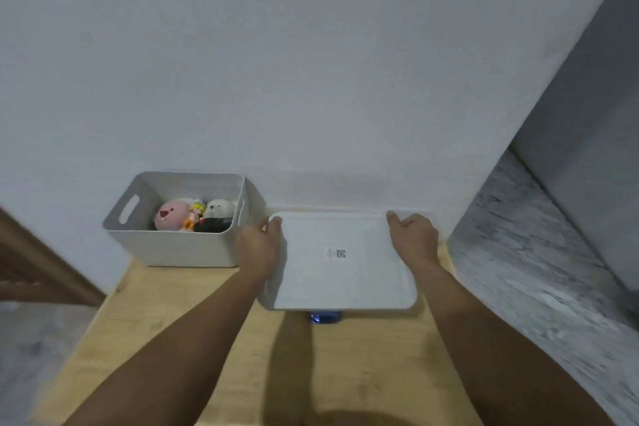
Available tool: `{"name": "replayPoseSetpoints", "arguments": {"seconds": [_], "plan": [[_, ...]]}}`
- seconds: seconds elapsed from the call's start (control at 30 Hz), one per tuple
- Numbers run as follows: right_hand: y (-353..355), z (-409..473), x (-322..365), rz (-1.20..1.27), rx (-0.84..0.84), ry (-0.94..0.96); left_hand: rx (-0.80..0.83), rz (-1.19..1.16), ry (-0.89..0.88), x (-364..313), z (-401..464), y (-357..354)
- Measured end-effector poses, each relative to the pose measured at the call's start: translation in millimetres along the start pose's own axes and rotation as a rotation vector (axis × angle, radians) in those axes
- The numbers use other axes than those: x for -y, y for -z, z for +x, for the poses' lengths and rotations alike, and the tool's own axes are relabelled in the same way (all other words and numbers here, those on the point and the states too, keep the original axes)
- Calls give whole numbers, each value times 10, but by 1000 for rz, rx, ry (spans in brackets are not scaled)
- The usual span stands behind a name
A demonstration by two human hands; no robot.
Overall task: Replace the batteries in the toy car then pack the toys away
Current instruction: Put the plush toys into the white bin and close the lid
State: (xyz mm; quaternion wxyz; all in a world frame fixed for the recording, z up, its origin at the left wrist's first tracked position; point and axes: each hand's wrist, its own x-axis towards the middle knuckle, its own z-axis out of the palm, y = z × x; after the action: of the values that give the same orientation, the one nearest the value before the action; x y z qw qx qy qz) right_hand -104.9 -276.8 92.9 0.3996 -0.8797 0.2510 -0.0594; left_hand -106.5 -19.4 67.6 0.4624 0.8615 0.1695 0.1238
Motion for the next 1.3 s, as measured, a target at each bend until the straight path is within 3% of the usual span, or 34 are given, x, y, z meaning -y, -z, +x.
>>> {"name": "replayPoseSetpoints", "arguments": {"seconds": [0.37, 0.6, 0.9, 1.3], "plan": [[-1151, -305, 1553, 59, 243, 170, -157, -7, 264, 411, 1218, 1514], [-1882, -612, 2131, 115, 244, 210, -116, 150, 208, 747, 1874, 2068], [-2272, -618, 2308, -38, 188, 121, -83, 264, 212, 1212, 2424, 2065], [-2418, -667, 2262, -174, 57, 165, -101, 131, 169, 1402, 2504, 1947]]}}
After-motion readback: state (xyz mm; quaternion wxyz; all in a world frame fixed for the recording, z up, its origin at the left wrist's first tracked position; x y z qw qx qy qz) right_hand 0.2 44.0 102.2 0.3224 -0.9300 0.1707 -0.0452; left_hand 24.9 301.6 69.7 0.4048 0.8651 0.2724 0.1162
